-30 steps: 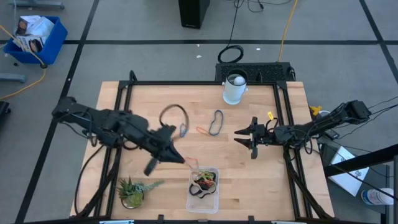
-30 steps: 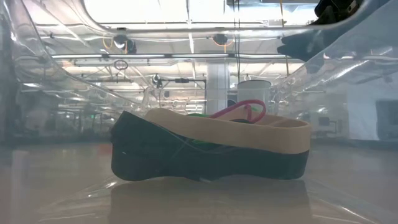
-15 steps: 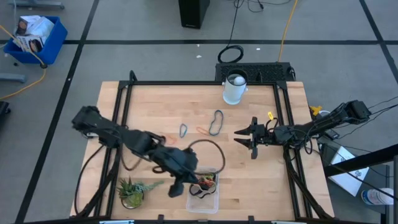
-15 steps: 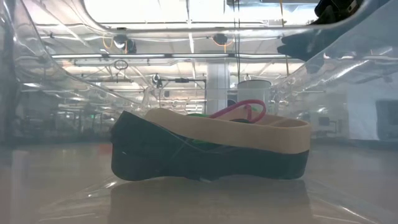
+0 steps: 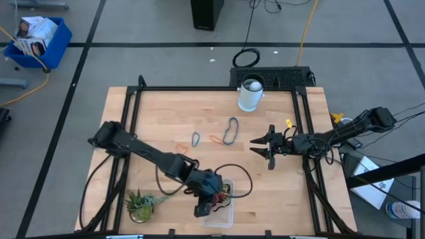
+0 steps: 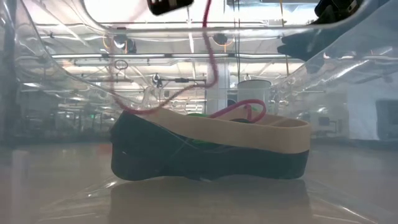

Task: Pick and place rubber bands into bin
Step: Put the red rubber band into the transparent bin

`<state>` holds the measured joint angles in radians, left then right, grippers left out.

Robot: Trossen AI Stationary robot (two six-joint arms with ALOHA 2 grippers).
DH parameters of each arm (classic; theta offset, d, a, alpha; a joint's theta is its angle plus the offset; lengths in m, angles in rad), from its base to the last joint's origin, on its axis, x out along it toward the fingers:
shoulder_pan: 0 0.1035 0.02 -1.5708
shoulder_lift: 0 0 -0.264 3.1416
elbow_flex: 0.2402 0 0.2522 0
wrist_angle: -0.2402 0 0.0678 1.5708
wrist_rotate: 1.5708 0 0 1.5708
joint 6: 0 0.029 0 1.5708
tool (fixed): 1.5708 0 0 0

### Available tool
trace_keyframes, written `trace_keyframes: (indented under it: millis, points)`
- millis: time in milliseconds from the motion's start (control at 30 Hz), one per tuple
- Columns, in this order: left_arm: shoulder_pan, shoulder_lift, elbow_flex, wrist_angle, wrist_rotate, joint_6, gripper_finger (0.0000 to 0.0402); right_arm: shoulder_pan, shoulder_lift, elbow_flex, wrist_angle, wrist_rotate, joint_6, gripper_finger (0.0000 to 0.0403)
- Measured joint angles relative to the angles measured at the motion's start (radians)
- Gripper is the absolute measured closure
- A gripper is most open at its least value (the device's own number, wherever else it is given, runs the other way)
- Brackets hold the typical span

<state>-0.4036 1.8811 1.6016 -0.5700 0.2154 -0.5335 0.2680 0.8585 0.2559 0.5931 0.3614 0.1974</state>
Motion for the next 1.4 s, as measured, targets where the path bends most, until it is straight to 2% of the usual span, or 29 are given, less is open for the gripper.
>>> trace_keyframes:
  millis: [533,733,833,1133,1267,1400]
  points:
    - [0.063,0.182,0.0,-0.009,0.029,0.0,0.0387,0.0,0.0,0.0,0.0,-0.001,0.0,0.0264]
    - [0.072,0.197,-0.001,-0.005,0.013,-0.003,0.0393,0.0,0.0,0.0,-0.007,-0.001,0.0,0.0264]
    - [0.076,0.192,-0.001,-0.002,-0.027,-0.012,0.0372,0.0,0.0,0.0,-0.009,-0.001,0.0,0.0264]
    - [0.08,0.188,-0.001,0.002,-0.031,-0.028,0.0312,0.0,0.0,0.0,-0.017,-0.001,0.0,0.0264]
    - [0.08,0.188,-0.001,-0.004,-0.021,-0.007,0.0256,0.0,0.0,0.0,-0.02,-0.001,0.0,0.0264]
    - [0.092,0.172,-0.001,-0.005,0.078,0.03,0.0197,0.0,0.0,0.0,-0.022,-0.001,0.0,0.0264]
